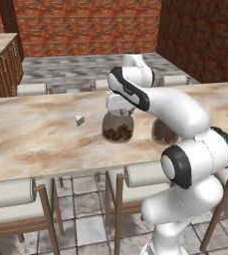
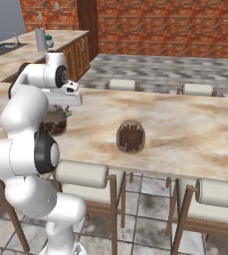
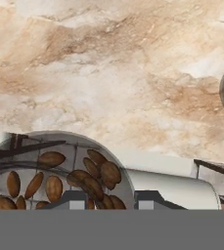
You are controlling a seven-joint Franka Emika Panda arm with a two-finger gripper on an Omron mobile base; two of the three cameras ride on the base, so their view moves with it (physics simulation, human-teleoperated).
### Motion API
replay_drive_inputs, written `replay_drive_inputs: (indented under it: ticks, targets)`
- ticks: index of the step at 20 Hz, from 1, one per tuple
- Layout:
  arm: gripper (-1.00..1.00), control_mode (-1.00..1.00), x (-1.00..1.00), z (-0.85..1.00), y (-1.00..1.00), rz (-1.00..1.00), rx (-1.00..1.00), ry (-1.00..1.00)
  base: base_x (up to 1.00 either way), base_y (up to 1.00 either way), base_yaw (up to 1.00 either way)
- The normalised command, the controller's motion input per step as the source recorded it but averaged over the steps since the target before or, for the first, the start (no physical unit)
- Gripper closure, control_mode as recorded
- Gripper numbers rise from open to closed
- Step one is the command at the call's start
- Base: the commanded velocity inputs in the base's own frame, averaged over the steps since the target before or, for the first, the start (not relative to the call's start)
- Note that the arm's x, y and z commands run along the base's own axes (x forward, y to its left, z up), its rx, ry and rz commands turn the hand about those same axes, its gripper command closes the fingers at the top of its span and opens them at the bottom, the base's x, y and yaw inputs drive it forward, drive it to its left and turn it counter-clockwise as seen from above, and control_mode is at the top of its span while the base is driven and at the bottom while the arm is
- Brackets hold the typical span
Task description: Pick the jar and jar from the dining table and place them in the open cabinet. Close the cabinet after placing the objects.
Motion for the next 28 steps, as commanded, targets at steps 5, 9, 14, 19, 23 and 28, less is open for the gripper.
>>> replay_drive_inputs:
  ticks: [5, 9, 14, 19, 23, 28]
  targets:
    - [1.00, -1.00, -0.41, 0.17, 0.00, 0.00, 0.00, 0.00, 0.00, 0.00, 0.00]
    - [1.00, -1.00, -0.36, 0.15, 0.00, 0.00, 0.00, 0.00, 0.00, 0.00, 0.00]
    - [1.00, -1.00, -0.30, 0.16, 0.00, 0.00, 0.00, 0.00, 0.00, 0.00, 0.00]
    - [1.00, -1.00, -0.22, 0.21, 0.00, 0.00, 0.00, 0.00, 0.00, 0.00, 0.00]
    - [1.00, -1.00, -0.31, 0.24, -0.03, 0.00, 0.00, 0.00, 0.00, 0.00, 0.00]
    - [1.00, -1.00, -0.32, 0.18, -0.06, 0.00, 0.00, 0.00, 0.00, 0.00, 0.00]
